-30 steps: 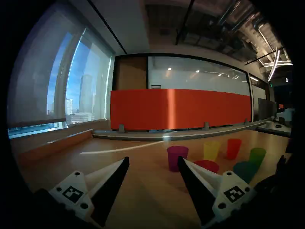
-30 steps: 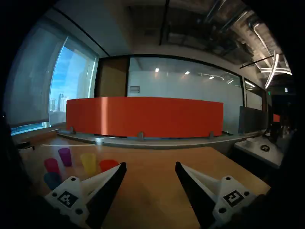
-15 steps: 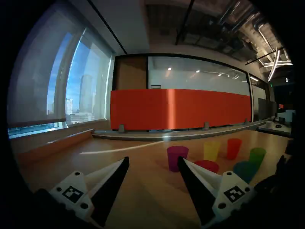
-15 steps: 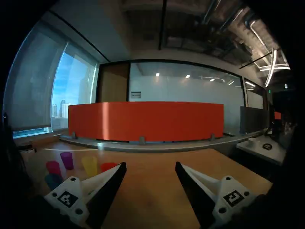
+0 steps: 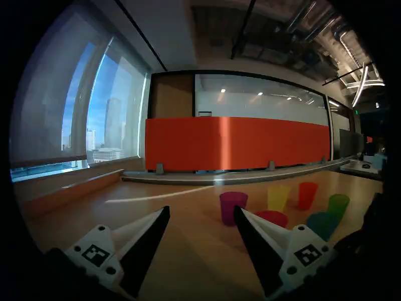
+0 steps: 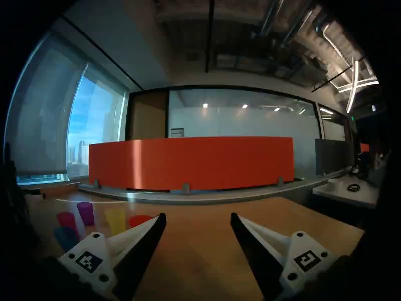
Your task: Pour water
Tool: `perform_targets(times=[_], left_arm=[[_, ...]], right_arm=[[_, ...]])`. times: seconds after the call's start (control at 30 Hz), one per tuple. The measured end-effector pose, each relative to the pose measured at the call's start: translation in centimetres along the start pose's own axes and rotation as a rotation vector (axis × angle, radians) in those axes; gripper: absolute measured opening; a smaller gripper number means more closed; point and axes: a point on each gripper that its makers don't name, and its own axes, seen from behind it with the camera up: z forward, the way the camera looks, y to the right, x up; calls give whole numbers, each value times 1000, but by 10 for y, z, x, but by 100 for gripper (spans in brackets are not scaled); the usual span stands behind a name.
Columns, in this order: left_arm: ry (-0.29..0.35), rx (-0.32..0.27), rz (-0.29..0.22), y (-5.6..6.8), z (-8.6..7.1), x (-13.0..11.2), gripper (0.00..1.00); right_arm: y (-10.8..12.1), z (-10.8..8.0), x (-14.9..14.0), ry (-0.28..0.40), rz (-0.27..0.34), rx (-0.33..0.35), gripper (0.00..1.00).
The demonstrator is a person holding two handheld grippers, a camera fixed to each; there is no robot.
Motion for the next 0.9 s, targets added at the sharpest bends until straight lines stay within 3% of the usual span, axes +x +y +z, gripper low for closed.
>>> perform_targets(times=[0.9], left_arm=[[0, 0, 0, 0, 0, 1, 94]], right_arm=[[5, 5, -27, -21, -18, -22, 99]])
